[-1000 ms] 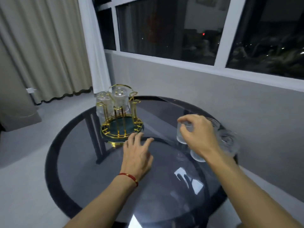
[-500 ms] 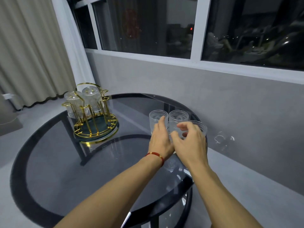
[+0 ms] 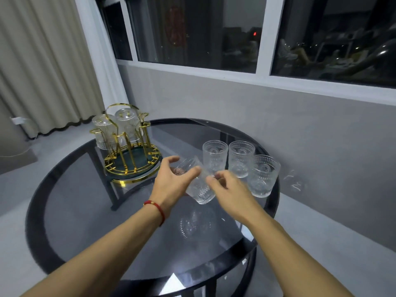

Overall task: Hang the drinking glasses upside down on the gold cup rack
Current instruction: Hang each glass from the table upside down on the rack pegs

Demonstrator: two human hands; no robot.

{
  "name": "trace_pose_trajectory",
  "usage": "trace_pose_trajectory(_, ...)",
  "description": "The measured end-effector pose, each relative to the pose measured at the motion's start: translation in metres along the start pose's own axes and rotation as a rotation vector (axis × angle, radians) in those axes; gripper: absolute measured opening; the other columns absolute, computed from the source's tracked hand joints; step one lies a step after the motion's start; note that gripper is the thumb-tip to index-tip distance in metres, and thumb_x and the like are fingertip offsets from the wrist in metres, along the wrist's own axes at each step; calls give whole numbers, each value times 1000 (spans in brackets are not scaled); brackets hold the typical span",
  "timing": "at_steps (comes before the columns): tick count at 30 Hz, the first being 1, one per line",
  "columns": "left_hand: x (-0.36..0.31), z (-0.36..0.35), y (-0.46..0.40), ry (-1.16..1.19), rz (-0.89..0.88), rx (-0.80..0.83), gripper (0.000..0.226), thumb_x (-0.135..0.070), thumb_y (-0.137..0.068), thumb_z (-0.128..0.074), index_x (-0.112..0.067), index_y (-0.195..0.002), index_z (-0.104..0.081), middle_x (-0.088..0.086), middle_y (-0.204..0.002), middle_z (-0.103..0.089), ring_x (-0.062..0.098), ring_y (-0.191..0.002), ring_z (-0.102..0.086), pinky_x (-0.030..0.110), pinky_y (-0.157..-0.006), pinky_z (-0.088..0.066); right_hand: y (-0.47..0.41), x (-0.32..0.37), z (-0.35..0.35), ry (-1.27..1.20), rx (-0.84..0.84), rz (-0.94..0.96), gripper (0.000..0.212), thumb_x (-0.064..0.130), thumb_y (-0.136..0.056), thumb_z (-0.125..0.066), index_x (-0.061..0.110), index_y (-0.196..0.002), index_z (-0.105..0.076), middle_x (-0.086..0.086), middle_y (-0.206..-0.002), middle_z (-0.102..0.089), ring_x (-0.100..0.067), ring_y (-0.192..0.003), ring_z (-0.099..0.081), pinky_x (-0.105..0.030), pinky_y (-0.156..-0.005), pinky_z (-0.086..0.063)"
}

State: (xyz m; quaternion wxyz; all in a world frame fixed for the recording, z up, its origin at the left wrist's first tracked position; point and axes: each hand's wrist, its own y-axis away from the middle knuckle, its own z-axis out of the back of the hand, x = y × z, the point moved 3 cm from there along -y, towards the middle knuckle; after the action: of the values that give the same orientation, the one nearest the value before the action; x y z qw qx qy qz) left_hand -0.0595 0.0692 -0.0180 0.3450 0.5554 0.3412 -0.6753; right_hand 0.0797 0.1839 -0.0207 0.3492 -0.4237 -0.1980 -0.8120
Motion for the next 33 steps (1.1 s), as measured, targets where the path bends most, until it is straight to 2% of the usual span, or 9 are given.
trace_pose_trajectory(2,3,20,-2,183,110,32,66,-36,-74,-87,-27,-127,-50,2,-109,-62,14,-98,-66,40,-68,-65,-6,9,-23,-182,150,-89,52,66,-98,-46,30,-134,-59,0,-133,-66,-24,-108,-72,-49,-97,-60)
trace_pose_trajectory(6,12,36,-5,414,220,36,65,-21,-74,-86,-18,-130,-52,9,-126,-58,23,-114,-64,53,-81,-63,-19,18,-48,-722,256,-207,45,46,-101,-66,19,-135,-60,-11,-138,-68,-36,-107,-78,-41,-82,-67)
trace_pose_trajectory(10,20,65,-19,374,162,75,62,-47,-76,-80,-19,-126,-57,7,-124,-64,20,-109,-69,46,-80,-64,-32,26,-64,-932,328,-187,45,33,-92,-78,5,-128,-72,-16,-122,-81,-27,-105,-81,-36,-79,-66)
trace_pose_trajectory(13,34,104,-33,-213,-133,-85,36,-52,-96,-49,-24,-113,-66,3,-122,-67,23,-117,-60,49,-101,-50,-41,27,-74,-871,224,-184,64,33,-73,-89,4,-126,-68,-16,-128,-78,-30,-113,-78,-40,-82,-65)
trace_pose_trajectory(17,68,128,-50,-894,-229,-61,56,-52,-94,-51,-28,-145,-50,8,-155,-41,27,-148,-27,54,-117,-31,-46,36,-77,-724,38,-106,62,34,-77,-89,14,-131,-63,-10,-138,-67,-29,-117,-74,-44,-88,-66)
trace_pose_trajectory(20,85,124,-54,-992,-221,-2,66,-56,-91,-49,-33,-152,-38,8,-157,-36,28,-150,-21,55,-119,-30,-54,54,-70,-596,-131,-15,52,36,-81,-88,29,-125,-62,-3,-135,-63,-25,-119,-69,-43,-91,-63)
trace_pose_trajectory(24,93,116,-55,-1063,-226,-32,73,-60,-89,-44,-37,-156,-24,8,-165,-23,29,-155,-5,54,-123,-20,-99,96,-50,-378,-300,90,75,46,-84,-85,22,-147,-52,-5,-144,-62,-29,-126,-65,-53,-107,-54)
trace_pose_trajectory(30,100,115,-57,-1096,-229,-21,73,-61,-92,-38,-38,-157,-14,8,-168,-16,29,-156,2,53,-124,-15,-182,174,-48,-282,-397,201,75,42,-89,-80,19,-155,-53,-6,-156,-60,-29,-139,-58,-42,-117,-46)
trace_pose_trajectory(33,100,115,-57,-1100,-232,-27,72,-60,-92,-38,-38,-157,-14,7,-168,-15,28,-156,4,53,-124,-14,-208,198,-61,-173,-286,263,74,39,-92,-78,19,-158,-50,-5,-161,-55,-29,-145,-53,-35,-113,-40)
